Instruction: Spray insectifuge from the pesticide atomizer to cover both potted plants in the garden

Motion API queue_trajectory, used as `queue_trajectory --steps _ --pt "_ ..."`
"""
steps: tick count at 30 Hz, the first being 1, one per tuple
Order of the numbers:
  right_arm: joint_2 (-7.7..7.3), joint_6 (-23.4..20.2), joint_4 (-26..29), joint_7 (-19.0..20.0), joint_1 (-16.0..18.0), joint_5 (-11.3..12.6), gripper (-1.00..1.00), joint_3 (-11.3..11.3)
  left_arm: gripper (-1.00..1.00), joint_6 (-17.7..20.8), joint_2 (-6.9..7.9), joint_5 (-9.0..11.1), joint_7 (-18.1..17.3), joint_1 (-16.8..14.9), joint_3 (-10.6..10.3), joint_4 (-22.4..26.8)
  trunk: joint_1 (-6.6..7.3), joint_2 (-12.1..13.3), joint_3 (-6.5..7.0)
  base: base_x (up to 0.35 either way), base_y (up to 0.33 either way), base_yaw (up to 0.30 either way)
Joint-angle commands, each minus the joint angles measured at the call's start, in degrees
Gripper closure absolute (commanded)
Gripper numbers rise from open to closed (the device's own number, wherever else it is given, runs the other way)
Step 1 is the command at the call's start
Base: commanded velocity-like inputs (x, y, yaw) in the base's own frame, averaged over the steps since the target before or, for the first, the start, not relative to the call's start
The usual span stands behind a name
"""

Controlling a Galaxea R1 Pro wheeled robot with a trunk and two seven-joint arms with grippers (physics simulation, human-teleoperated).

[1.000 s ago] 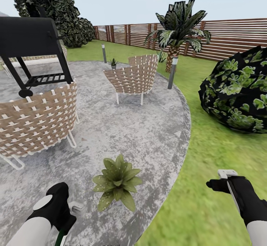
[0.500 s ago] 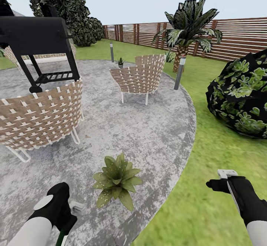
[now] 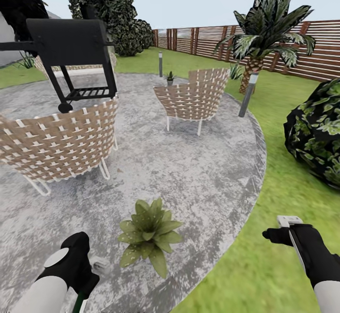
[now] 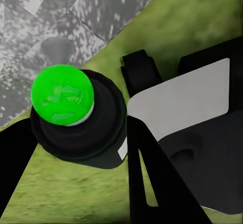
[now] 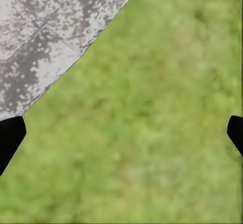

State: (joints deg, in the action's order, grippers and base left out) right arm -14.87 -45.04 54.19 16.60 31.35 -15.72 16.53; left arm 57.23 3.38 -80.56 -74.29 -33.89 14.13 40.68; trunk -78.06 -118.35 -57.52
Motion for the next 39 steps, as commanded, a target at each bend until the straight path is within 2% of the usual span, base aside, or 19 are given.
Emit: queue_trajectory --steps 1,12,19,39 --pt "0.01 -0.1 0.0 0.5 0.0 -0.6 -1.00 0.1 1.00 0.5 -0.01 -0.6 -0.6 0.0 0.2 0.1 0.01 0.0 -0.06 0.007 -0.255 0.084" --pt "-0.04 -0.1 0.1 0.5 0.0 -0.5 -1.00 0.1 1.00 0.5 0.03 -0.6 -0.6 0.0 0.0 0.1 0.01 0.0 -0.08 0.001 -0.033 0.192" --pt "-0.01 -0.1 0.2 0.5 0.0 -0.6 -1.00 0.1 1.00 0.6 0.03 -0.6 -0.6 0.0 0.1 0.1 0.01 0.0 -0.08 0.000 -0.254 0.244" --pt "0.01 -0.1 0.2 0.5 0.0 -0.6 -1.00 0.1 1.00 0.6 0.13 -0.6 -0.6 0.0 0.1 0.1 0.01 0.0 -0.08 0.063 -0.126 0.244"
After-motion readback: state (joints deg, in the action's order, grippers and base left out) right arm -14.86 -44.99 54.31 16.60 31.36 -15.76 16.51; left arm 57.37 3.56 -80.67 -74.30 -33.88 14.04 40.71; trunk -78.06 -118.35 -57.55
